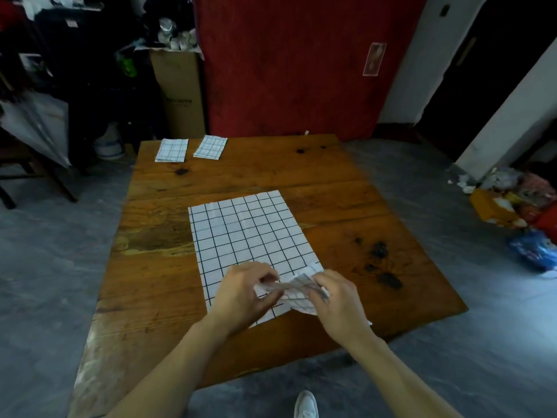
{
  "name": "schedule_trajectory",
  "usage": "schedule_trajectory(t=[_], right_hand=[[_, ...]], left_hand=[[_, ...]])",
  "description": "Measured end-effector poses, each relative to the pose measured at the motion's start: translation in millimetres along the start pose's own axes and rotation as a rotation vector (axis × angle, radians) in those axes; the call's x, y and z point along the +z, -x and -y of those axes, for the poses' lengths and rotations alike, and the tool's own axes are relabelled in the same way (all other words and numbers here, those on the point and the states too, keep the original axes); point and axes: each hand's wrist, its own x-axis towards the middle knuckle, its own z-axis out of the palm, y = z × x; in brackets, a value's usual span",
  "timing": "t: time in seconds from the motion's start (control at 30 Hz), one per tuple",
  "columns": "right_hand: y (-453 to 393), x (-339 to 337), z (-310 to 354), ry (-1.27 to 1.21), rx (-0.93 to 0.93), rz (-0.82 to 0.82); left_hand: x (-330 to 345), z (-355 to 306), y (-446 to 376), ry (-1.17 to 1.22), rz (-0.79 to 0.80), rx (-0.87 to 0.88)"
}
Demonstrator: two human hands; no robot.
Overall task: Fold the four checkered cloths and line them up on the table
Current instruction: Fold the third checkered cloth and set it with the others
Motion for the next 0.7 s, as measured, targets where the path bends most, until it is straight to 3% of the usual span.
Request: schedule_trajectory(t=[0.1,0.2,0.43,0.7], right_hand=[[-2.9,-18.1,3.0,-0.052,-0.004,-0.038],[-3.6,-25.8,8.2,-0.080,-0.037,-0.060],[-1.1,-30.4,10.3,-0.107,-0.008,-0.123],[8.2,-35.4,17.7,-0.186,0.042,-0.163]], left_hand=[[-7.0,19.7,-4.2,-0.160,0.160,-0.027],[-8.7,29.8,0.0,-0.223,0.214,-0.107],[-25.0,42.8,15.2,0.031,0.129,-0.272],[-49.7,25.3,25.4,0.353,-0.049,-0.308]])
